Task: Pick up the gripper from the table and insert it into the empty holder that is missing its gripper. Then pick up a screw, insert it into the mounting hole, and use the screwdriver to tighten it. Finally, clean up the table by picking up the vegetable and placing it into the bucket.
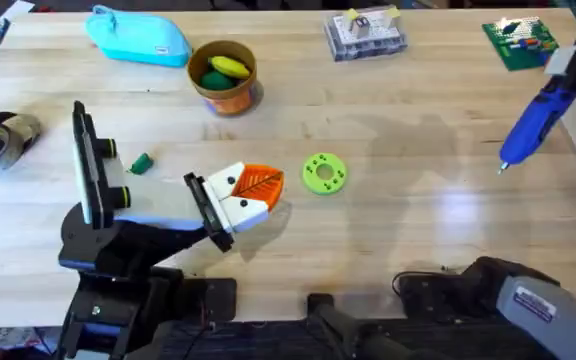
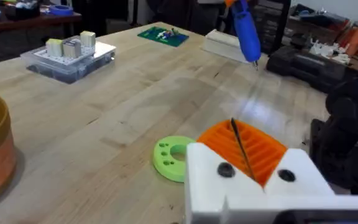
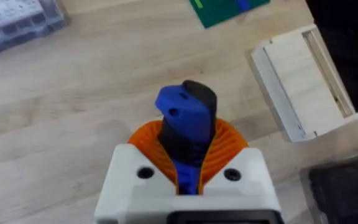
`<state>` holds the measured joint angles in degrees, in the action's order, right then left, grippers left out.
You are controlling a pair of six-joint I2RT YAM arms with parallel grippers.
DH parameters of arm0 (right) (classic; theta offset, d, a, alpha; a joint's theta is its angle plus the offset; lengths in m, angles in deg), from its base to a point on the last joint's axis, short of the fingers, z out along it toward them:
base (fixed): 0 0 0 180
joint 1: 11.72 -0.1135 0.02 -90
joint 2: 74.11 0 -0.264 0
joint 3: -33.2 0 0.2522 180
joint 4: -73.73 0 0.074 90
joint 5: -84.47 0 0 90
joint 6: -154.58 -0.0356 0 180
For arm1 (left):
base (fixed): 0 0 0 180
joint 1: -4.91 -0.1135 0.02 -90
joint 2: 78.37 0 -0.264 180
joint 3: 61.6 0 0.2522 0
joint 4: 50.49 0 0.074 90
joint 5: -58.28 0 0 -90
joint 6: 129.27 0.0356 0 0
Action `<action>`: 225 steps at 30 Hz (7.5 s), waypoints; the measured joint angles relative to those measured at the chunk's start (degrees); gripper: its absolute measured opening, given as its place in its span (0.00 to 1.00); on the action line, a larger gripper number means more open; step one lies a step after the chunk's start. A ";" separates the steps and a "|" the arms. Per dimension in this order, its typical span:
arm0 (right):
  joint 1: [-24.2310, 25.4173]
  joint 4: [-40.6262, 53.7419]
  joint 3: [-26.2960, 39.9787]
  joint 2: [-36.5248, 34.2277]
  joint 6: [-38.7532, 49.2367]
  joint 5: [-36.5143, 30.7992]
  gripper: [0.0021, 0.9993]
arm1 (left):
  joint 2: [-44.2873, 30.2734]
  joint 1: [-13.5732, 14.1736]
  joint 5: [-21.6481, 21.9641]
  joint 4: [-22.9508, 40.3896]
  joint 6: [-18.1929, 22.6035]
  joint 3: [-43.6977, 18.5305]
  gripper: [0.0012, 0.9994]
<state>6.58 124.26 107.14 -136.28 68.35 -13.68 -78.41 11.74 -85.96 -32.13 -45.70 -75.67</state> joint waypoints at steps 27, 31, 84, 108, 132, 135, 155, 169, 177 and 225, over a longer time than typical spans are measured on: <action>-50.48 -55.55 -21.25 5.06 -11.89 2.51 0.09 | 0.00 0.00 -0.02 0.00 -0.01 0.00 0.01; -52.20 -54.85 -16.72 0.06 -11.48 6.52 0.08 | 0.00 0.00 0.00 0.00 -0.01 0.00 0.01; -68.54 -55.84 -4.67 -6.30 -14.94 28.22 0.05 | 0.00 0.00 -0.02 0.00 -0.01 0.00 0.01; -68.48 -55.77 -4.67 -6.32 -14.87 30.34 0.04 | 0.00 0.00 -0.02 0.00 -0.01 0.00 0.01; -67.73 -54.79 -4.67 -6.30 -14.46 30.51 0.03 | 0.00 0.00 -0.02 0.00 -0.01 0.00 0.01; -67.73 -54.67 -4.67 -6.30 -14.46 30.52 0.03 | 0.00 0.00 -0.02 0.00 -0.01 0.00 0.01; -67.73 -53.81 -4.67 -6.30 -14.32 30.71 0.03 | 0.00 0.00 -0.02 0.04 -0.17 0.00 0.01; -67.28 -54.50 -4.67 -6.30 -14.25 30.95 0.03 | 0.00 0.00 -0.06 0.14 -0.22 0.00 0.01; -63.73 -57.35 -4.66 -4.25 -14.25 30.93 0.03 | 0.00 0.00 -0.17 0.28 -0.21 -0.02 0.01; -38.82 -17.86 -3.58 -32.92 59.09 9.28 0.99 | 0.00 0.00 -0.20 0.31 -0.21 -0.02 0.01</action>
<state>-32.23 106.39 103.56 -169.20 127.44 -4.39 -78.41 11.74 -86.15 -31.82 -45.90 -75.69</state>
